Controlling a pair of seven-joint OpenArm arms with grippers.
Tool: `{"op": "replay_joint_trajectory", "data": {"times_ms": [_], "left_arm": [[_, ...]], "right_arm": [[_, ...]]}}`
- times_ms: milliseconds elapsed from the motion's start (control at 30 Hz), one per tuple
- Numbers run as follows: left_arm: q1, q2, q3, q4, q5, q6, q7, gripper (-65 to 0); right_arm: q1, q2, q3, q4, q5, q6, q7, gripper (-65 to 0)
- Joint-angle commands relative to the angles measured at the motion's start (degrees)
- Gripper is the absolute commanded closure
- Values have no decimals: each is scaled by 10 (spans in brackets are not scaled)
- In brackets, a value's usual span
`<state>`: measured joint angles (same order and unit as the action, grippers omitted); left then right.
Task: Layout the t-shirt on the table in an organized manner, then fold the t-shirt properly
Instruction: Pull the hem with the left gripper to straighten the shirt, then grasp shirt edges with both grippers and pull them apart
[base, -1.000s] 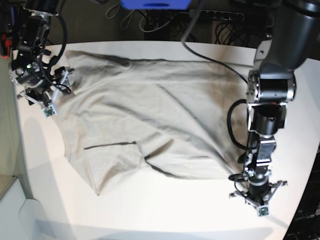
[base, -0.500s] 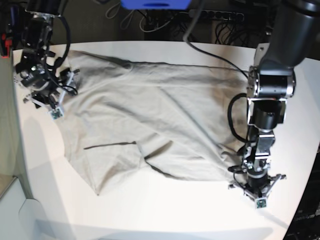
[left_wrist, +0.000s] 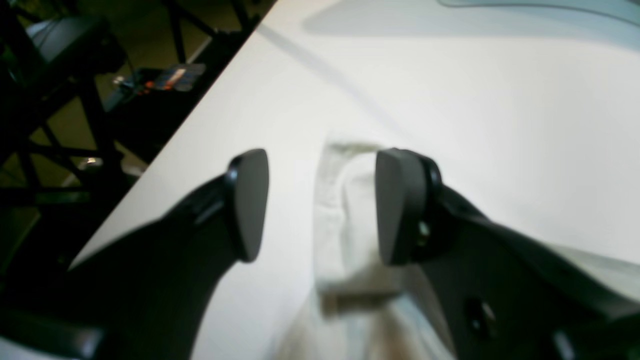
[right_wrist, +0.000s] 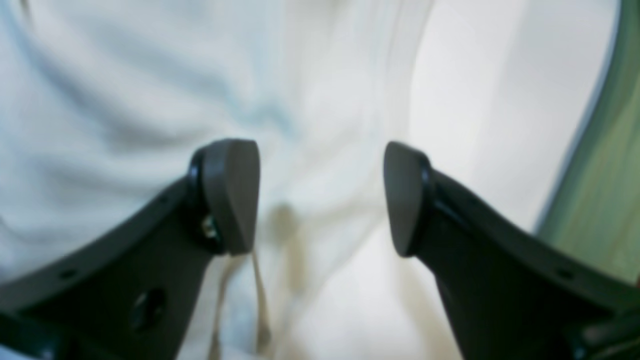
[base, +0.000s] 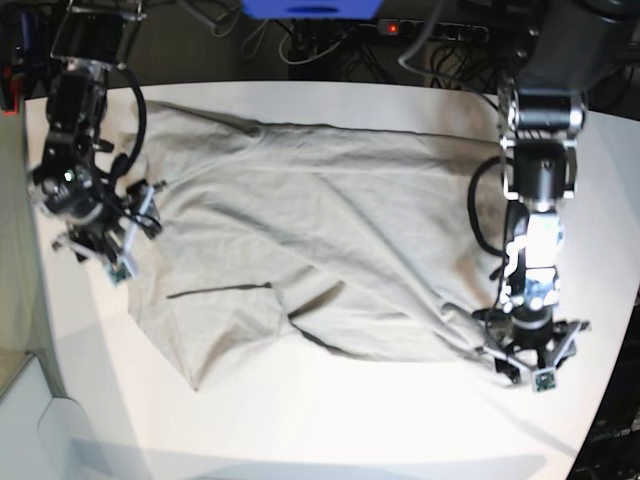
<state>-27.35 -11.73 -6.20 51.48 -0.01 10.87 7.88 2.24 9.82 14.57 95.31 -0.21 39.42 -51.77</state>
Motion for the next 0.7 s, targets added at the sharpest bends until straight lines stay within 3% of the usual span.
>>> {"op": "replay_joint_trajectory", "data": {"times_ms": [0,133,233,467,667], "left_arm": [[14,-3,-18,55,0,6,24,-330],[90,40,-69,191,1,4,115,-330],[143,57,-78,233,0,3,153,-330],[202,90,-77,199,0,3,155,-330],[205,89,-80,118,0,3,154,-322]], "right_arm": [[22,8,4,-6,-2,6,5,-400],[95,8,1,-88,-3,6,5,-400],[125,15,0,-135,-3,6,5,-398],[123,6,1,-169,-3,6,11,-395],[106,0,1,-172,-3,6,11,-365]]}}
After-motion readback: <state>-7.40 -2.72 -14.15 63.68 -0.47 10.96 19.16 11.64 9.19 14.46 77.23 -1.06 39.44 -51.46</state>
